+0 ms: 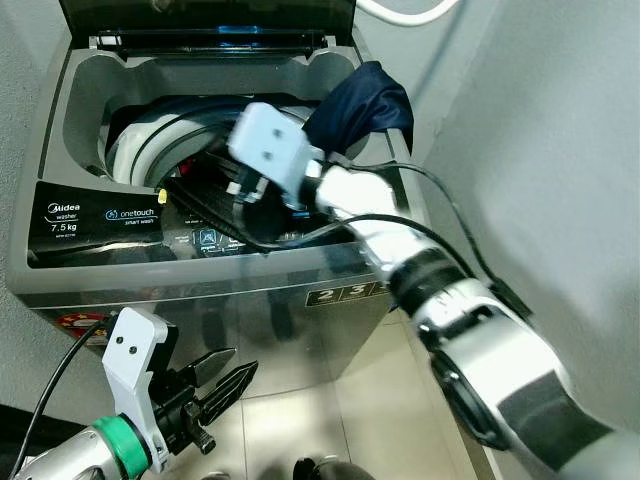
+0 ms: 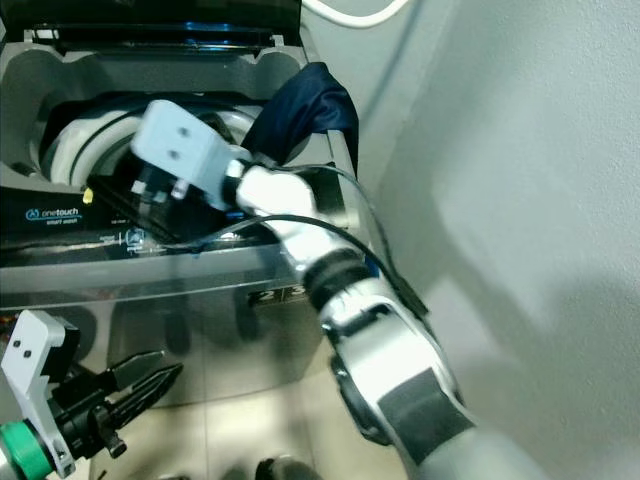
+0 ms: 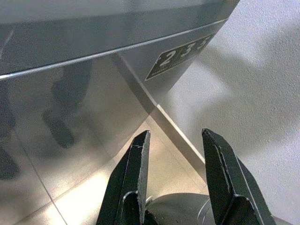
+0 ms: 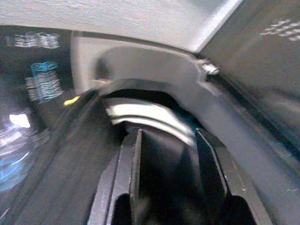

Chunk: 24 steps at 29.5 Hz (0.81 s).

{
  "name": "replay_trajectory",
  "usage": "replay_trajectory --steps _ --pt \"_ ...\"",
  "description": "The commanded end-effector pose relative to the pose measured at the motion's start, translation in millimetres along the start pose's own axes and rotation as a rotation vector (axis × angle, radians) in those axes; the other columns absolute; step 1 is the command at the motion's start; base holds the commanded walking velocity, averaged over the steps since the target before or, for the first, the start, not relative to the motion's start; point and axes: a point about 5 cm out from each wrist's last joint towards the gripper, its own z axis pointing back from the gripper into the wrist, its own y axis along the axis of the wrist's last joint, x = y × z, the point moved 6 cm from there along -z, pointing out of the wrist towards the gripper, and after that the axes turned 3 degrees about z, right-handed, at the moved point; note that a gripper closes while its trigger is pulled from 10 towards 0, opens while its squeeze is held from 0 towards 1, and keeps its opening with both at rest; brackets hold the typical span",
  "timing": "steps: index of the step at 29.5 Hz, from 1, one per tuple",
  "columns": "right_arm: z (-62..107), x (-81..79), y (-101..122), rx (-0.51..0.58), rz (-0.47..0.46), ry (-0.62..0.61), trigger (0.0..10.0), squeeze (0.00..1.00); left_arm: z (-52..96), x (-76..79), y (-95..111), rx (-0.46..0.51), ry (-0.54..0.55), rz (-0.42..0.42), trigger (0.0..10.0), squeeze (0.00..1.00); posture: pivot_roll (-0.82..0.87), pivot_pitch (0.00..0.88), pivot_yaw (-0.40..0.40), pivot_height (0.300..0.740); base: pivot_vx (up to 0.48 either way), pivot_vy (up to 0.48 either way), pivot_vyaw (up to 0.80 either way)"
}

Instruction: Clothes washing

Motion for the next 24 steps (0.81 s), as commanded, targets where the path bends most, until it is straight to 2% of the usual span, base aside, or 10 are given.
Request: replay_trajectory --steps 1,2,3,6,12,19,24 --pt "4.4 -1.8 8.0 0.051 -0.042 0.034 10.0 0.00 0.9 1.1 -6.3 -0.020 -0.004 0.023 10.0 0.00 0.15 0.114 -0.021 0.740 0.000 0.000 0.00" --pt "12.0 -2.5 8.9 0.072 -0.082 0.052 10.0 0.00 1.1 1.2 -6.4 -0.020 -0.004 0.023 10.0 0.00 0.14 0.114 -0.021 0.740 0.000 0.000 0.00" --pt "12.0 -2.5 8.9 0.072 -0.082 0.052 10.0 0.00 1.1 1.2 -6.4 -0.020 -0.004 0.023 10.0 0.00 0.14 0.114 -0.021 0.740 0.000 0.000 0.00" --pt "44.6 -1.2 3.9 0.087 -0.163 0.077 10.0 0.00 1.4 1.0 -7.1 -0.025 -0.006 0.024 10.0 0.00 0.14 0.118 -0.019 0.740 0.000 0.000 0.00" --pt "62.2 -12.0 -6.7 0.047 -0.188 0.127 10.0 0.00 1.3 0.5 -7.3 -0.029 -0.011 0.023 10.0 0.00 0.14 0.115 -0.013 0.740 0.000 0.000 0.00" --pt "67.5 -26.2 -8.5 0.007 -0.158 0.204 10.0 0.00 1.3 -1.3 -7.1 -0.030 -0.008 0.019 10.0 0.00 0.14 0.110 -0.013 0.740 0.000 0.000 0.00" --pt "54.8 -27.8 -11.4 -0.024 -0.095 0.160 10.0 0.00 -0.2 -1.4 -7.5 -0.026 -0.005 0.020 10.0 0.00 0.15 0.100 -0.021 0.740 0.000 0.000 0.00"
